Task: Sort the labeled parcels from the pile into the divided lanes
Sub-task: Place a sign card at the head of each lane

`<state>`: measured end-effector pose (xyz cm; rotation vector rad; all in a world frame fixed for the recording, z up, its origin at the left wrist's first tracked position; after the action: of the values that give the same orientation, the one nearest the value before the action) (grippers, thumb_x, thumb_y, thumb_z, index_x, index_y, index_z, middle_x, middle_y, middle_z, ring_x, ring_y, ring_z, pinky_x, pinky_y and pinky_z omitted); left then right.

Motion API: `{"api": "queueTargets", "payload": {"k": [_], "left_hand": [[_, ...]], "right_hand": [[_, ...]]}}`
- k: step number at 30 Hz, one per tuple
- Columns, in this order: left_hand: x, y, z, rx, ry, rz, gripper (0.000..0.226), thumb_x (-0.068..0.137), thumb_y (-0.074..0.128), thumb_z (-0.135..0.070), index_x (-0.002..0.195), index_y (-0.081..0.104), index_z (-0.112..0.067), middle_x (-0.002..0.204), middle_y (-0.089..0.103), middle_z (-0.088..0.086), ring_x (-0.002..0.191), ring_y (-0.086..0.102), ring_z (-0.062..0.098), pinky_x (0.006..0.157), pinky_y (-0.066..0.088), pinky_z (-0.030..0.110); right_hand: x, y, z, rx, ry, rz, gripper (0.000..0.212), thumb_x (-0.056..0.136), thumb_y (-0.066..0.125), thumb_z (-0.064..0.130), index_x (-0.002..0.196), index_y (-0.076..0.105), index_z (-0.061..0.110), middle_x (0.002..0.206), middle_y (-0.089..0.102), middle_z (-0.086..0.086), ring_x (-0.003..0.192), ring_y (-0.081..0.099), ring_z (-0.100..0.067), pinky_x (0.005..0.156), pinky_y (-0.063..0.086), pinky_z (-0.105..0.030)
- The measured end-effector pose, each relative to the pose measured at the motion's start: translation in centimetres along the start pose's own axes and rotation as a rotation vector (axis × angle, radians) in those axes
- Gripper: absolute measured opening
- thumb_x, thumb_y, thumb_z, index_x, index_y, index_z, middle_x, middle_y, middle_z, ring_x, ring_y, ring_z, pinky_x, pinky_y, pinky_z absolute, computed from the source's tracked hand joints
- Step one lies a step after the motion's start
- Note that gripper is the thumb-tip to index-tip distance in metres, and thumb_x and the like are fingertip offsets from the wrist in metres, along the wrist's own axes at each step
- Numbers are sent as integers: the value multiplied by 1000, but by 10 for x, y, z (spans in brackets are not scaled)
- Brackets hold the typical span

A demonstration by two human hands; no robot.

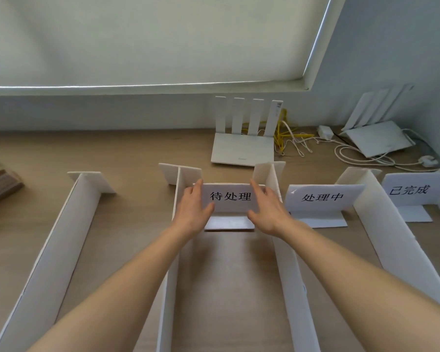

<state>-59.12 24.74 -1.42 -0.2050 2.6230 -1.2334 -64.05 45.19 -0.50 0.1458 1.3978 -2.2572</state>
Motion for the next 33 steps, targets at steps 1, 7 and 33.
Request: {"api": "queueTargets", "payload": {"k": [1,7,33], "left_hand": [[2,1,1,11,1,7,76,96,59,-32,157,17,-15,149,38,15,136,39,31,109,33,37],[6,4,2,26,-6,51,79,95,60,-30,158,13,-18,147,41,14,135,41,30,107,35,35],[-301,-297,31,248,-41,-260,71,93,54,-58,154,29,-33,161,27,-7,146,30,14,112,32,32]], "right_hand": [[2,2,-2,-4,9,14,88,98,58,23,162,-3,31,161,22,-10,145,33,-33,114,36,-45],[5,3,-5,-24,37,45,90,97,58,25,161,-5,32,164,13,-10,145,32,-36,112,39,-47],[-250,-64,254,-416,-327,-40,82,98,52,54,162,7,33,169,15,0,149,33,-25,113,41,-43]]}}
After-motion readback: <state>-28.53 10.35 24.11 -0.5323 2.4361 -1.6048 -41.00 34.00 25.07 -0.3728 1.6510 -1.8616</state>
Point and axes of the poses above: each hand's wrist, its own x-axis towards the middle knuckle, its own y-axis out of the palm, z = x × y, the point moved 2 cm from there along x, towards the middle knuckle
